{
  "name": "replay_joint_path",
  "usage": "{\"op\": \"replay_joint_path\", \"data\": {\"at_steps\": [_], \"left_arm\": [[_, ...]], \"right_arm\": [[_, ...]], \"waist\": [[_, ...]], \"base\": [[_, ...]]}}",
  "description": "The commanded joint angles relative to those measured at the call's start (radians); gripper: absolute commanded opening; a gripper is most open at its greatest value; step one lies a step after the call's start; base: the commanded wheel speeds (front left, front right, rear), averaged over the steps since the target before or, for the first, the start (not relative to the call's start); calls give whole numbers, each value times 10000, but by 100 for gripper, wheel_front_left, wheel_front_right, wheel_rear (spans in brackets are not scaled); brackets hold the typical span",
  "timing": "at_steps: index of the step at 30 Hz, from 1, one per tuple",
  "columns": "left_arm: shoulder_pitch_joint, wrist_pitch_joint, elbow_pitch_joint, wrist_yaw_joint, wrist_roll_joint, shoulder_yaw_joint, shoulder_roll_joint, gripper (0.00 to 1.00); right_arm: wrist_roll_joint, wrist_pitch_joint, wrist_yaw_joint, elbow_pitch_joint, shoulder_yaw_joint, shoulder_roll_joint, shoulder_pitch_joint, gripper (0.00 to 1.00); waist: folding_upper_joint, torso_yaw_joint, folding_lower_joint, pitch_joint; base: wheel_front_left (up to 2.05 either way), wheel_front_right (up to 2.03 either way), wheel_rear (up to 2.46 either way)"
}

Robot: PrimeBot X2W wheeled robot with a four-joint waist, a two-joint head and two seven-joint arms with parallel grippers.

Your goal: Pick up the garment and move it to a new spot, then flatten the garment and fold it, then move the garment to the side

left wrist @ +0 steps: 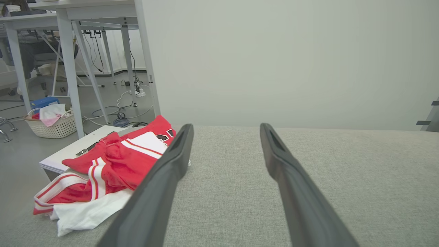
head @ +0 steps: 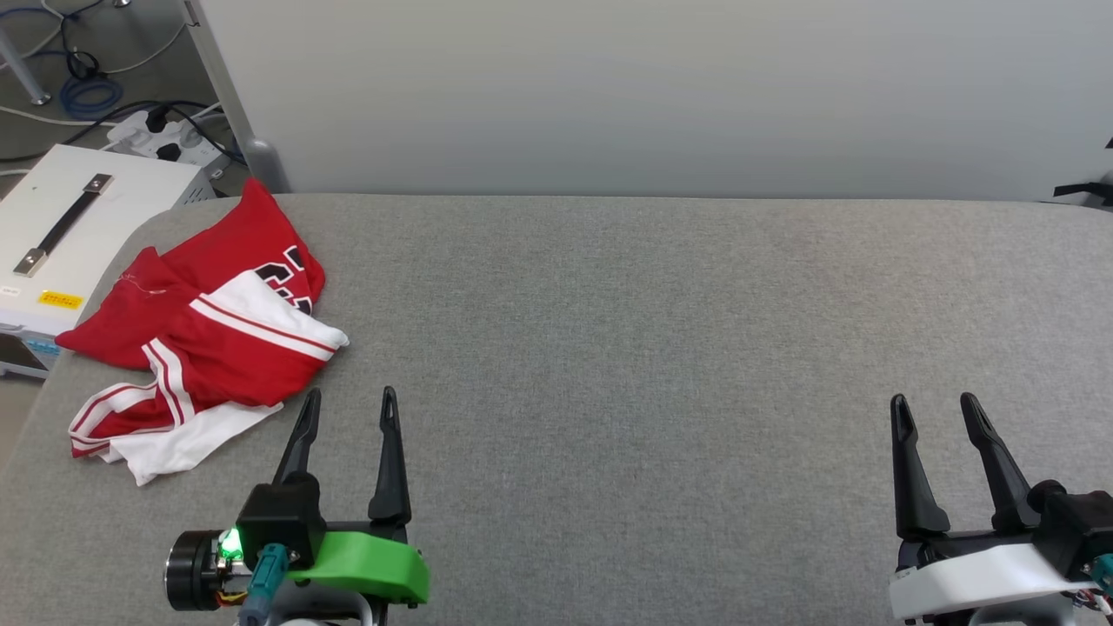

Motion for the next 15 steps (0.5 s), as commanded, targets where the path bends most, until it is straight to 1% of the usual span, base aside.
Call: {"op": "replay_joint_path", "data": {"at_steps": [1,15], "left_arm": [[86,-100,35,63,-45,-18,-41,100],[158,-345,209,204,114,-75,-45,100]], "right_arm": [[96,-124,-7,-41,-5,-12,100,100],[294,-366,-7,7,-1,-12,211,100]], "waist": [[0,7,0,1],[0,51,0,-20]], "base": [[0,0,0],[0,0,0]]}}
